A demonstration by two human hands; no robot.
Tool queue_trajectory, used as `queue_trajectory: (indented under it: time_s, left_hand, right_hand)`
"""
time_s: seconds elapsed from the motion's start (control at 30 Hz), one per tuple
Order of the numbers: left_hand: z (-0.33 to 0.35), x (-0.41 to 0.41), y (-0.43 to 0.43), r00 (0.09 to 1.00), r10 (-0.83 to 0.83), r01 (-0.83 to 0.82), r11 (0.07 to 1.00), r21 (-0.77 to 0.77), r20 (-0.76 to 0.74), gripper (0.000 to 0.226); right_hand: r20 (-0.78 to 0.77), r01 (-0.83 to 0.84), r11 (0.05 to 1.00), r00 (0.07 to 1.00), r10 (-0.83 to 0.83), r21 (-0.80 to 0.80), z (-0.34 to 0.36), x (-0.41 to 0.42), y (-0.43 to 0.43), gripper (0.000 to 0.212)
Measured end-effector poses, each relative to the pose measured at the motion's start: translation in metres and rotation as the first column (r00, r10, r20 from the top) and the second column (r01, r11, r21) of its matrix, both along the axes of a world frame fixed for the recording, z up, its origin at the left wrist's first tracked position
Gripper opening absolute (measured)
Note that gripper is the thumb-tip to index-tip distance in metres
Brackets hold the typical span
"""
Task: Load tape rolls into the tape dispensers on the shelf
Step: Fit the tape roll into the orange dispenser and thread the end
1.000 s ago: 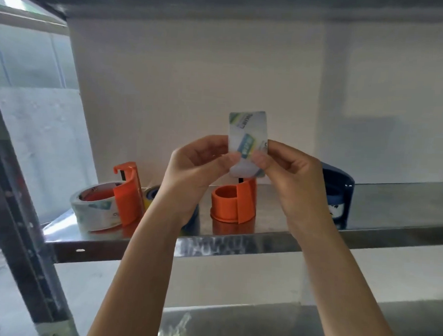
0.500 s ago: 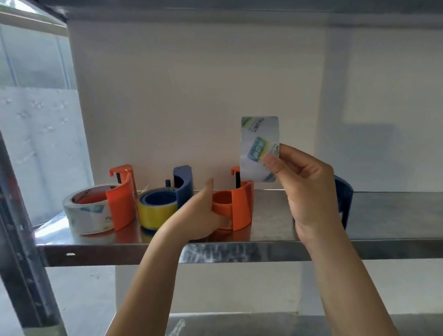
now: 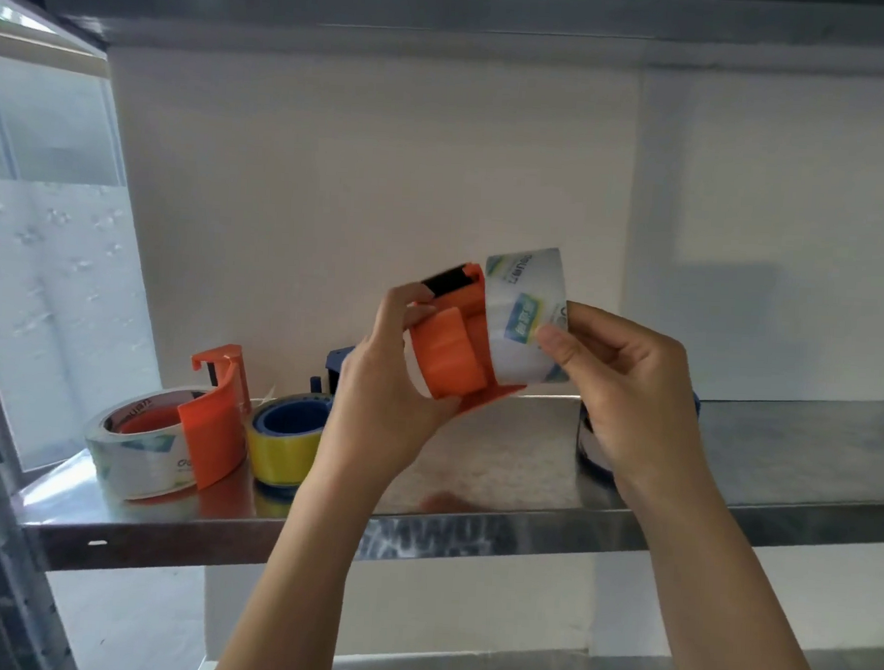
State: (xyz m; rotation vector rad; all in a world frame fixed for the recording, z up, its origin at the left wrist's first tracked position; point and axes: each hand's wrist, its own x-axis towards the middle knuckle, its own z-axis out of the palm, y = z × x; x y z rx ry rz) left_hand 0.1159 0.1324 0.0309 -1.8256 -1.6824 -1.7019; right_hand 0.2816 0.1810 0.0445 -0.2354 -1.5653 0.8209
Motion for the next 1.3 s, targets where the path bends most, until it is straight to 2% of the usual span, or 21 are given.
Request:
queue_trajectory:
  time_s: [0.13, 0.33, 0.4, 0.47, 0.5, 0.53, 0.6, 0.63, 0.73, 0.77, 0.83, 0.9, 0.97, 1.1, 1.17, 1.23, 1.3]
  left_hand:
    - [0.012, 0.007, -0.004, 0.99, 0.053, -0.037, 0.992, 0.122, -0.13, 0.076]
    - [0.015, 0.019, -0.004, 0.971, 0.064, -0.023, 0.985, 0.173, -0.232, 0.067]
    - [0.016, 0.019, -0.003, 0.97, 0.031, 0.007, 0.988, 0.154, -0.243, 0.069]
    - [0.016, 0.021, -0.001, 0.967, -0.078, 0.109, 0.987, 0.118, -0.244, 0.076]
    - [0.015, 0.021, 0.001, 0.959, -0.192, 0.218, 0.97, 0.108, -0.209, 0.08]
    - [0.013, 0.019, 0.002, 0.928, -0.354, 0.367, 0.923, 0.116, -0.115, 0.081]
    - [0.012, 0.013, 0.003, 0.741, -0.637, 0.601, 0.77, 0.214, 0.21, 0.071]
    - [0.014, 0.009, 0.002, 0.65, -0.683, 0.633, 0.729, 0.26, 0.334, 0.06]
    - [0.022, 0.006, 0.001, 0.568, -0.629, 0.641, 0.743, 0.193, 0.531, 0.019]
    - [0.025, 0.009, 0.001, 0.54, -0.622, 0.675, 0.723, 0.15, 0.567, 0.02]
    - [0.028, 0.012, 0.004, 0.546, -0.609, 0.719, 0.693, 0.053, 0.575, 0.031]
    - [0.03, 0.016, 0.005, 0.614, -0.571, 0.682, 0.731, -0.004, 0.545, 0.046]
    - [0.027, 0.021, 0.008, 0.663, -0.572, 0.651, 0.759, 0.006, 0.483, 0.044]
    - [0.019, 0.027, 0.01, 0.632, -0.63, 0.68, 0.731, 0.067, 0.452, 0.036]
    - [0.017, 0.023, 0.012, 0.617, -0.657, 0.701, 0.709, 0.076, 0.432, 0.032]
    - [0.017, 0.02, 0.012, 0.619, -0.672, 0.714, 0.697, 0.063, 0.407, 0.028]
    - [0.017, 0.019, 0.011, 0.615, -0.7, 0.741, 0.671, 0.038, 0.363, 0.024]
  right_hand:
    - [0.012, -0.054, 0.998, 0.998, 0.054, -0.037, 0.0, 0.0, 0.0, 0.024]
    - [0.066, -0.131, 0.986, 0.988, 0.138, -0.099, 0.0, -0.004, 0.003, 0.013]
    - [0.096, -0.149, 0.981, 0.982, 0.162, -0.122, -0.002, -0.005, 0.003, 0.014]
    - [0.05, -0.163, 0.978, 0.984, 0.17, -0.134, -0.004, -0.007, 0.002, 0.016]
    - [0.025, -0.153, 0.98, 0.987, 0.157, -0.131, -0.004, -0.009, 0.003, 0.016]
    - [0.006, -0.143, 0.981, 0.989, 0.145, -0.131, -0.005, -0.01, 0.004, 0.016]
    - [-0.031, -0.155, 0.977, 0.988, 0.152, -0.15, -0.007, -0.012, 0.005, 0.015]
    - [-0.044, -0.166, 0.975, 0.986, 0.162, -0.145, -0.009, -0.013, 0.006, 0.016]
    - [-0.043, -0.186, 0.979, 0.982, 0.183, -0.084, -0.011, -0.016, 0.006, 0.022]
    - [-0.035, -0.203, 0.977, 0.979, 0.201, -0.071, -0.012, -0.017, 0.005, 0.022]
    - [-0.004, -0.25, 0.967, 0.968, 0.25, -0.046, -0.015, -0.02, 0.004, 0.023]
    - [0.003, -0.297, 0.954, 0.955, 0.297, -0.041, -0.018, -0.025, 0.002, 0.025]
    - [-0.024, -0.319, 0.946, 0.948, 0.318, -0.052, -0.023, -0.027, 0.002, 0.023]
    - [-0.023, -0.265, 0.962, 0.964, 0.264, -0.061, -0.024, -0.026, 0.005, 0.02]
    - [-0.013, -0.19, 0.982, 0.982, 0.189, -0.024, -0.025, -0.023, 0.006, 0.025]
    - [0.018, 0.022, 0.995, 1.0, -0.024, 0.096, -0.025, -0.019, 0.009, 0.041]
    - [0.052, 0.235, 0.935, 0.965, -0.257, 0.264, -0.022, -0.013, 0.012, 0.042]
